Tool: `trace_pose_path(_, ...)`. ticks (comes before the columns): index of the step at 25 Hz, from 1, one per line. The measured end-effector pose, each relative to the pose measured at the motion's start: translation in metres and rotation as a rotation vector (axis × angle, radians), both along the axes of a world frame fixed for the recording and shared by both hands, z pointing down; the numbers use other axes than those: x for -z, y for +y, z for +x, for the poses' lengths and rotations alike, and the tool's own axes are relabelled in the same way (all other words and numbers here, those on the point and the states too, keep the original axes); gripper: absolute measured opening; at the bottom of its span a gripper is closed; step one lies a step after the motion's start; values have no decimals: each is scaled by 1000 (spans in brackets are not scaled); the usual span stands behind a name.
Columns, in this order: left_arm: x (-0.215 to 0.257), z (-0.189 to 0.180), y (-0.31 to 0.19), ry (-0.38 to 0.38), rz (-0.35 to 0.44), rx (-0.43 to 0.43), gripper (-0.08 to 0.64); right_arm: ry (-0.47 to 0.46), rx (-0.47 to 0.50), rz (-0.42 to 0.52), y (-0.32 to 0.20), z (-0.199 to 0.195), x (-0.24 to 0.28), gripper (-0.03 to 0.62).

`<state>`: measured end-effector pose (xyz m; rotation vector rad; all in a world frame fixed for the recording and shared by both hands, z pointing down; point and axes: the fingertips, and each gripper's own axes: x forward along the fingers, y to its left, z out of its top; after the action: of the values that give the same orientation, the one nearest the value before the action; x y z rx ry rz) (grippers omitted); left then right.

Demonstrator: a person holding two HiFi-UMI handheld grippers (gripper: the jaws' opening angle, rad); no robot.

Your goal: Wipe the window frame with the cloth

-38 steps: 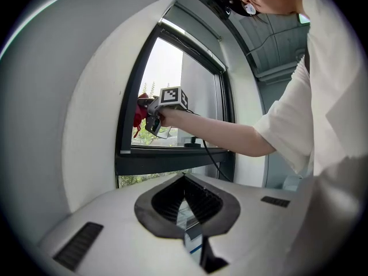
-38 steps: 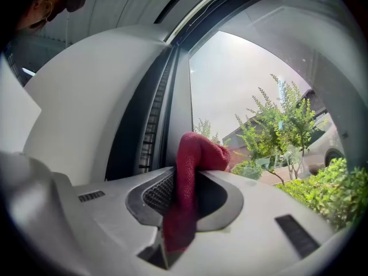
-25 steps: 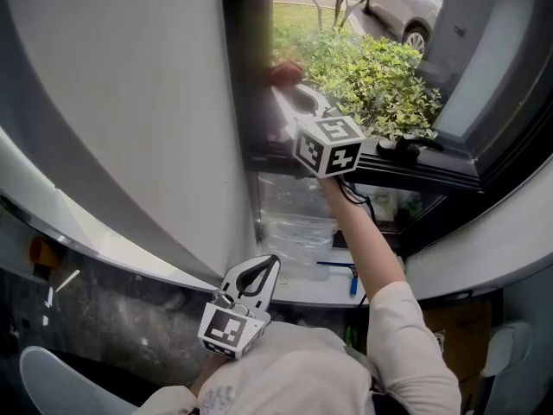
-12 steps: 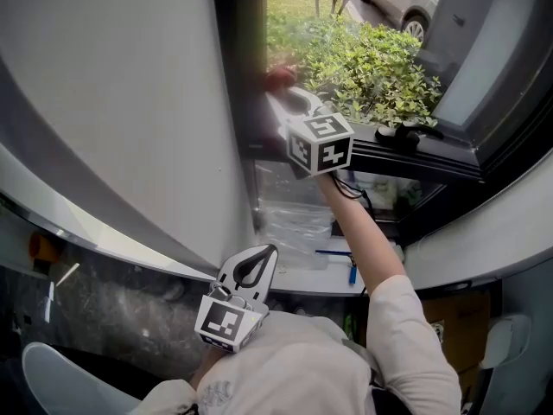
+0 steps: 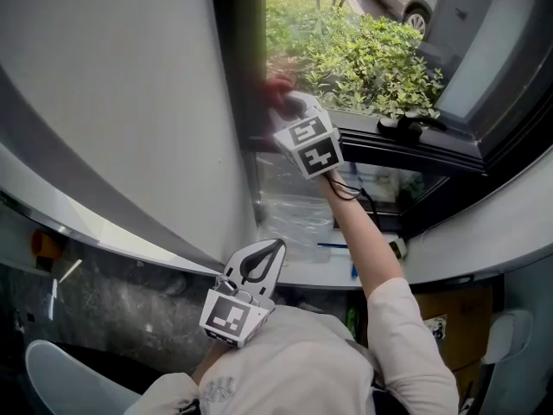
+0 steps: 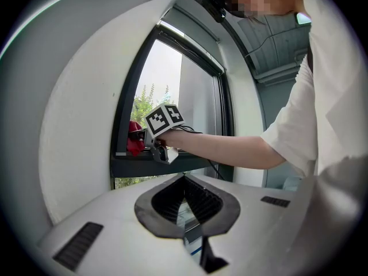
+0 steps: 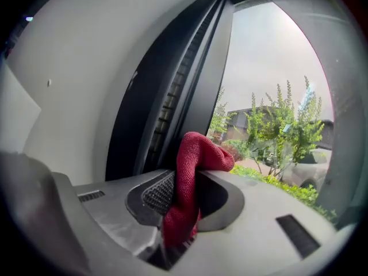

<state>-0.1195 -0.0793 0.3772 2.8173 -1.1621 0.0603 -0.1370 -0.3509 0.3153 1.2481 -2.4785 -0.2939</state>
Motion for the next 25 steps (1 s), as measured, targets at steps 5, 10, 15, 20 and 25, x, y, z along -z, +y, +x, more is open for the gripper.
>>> trace_pose_path(5, -6, 1, 1, -11, 0, -5, 8, 156, -75, 96, 5, 6, -6, 77)
trace_pose_path(10, -6, 2, 1, -12, 6, -7, 8, 196, -89, 130, 3, 2, -12, 75)
trace_pose_path(15, -6, 2, -1, -11, 9, 1, 8, 206, -86, 103, 2, 2, -14, 77)
trace_pose_path(20, -7, 1, -1, -21, 1, 6, 9, 219, -79, 97, 3, 4, -15, 76)
trace_pose_path(25, -7, 1, 1, -14, 3, 10, 8, 233, -85, 103, 4, 10, -15, 75)
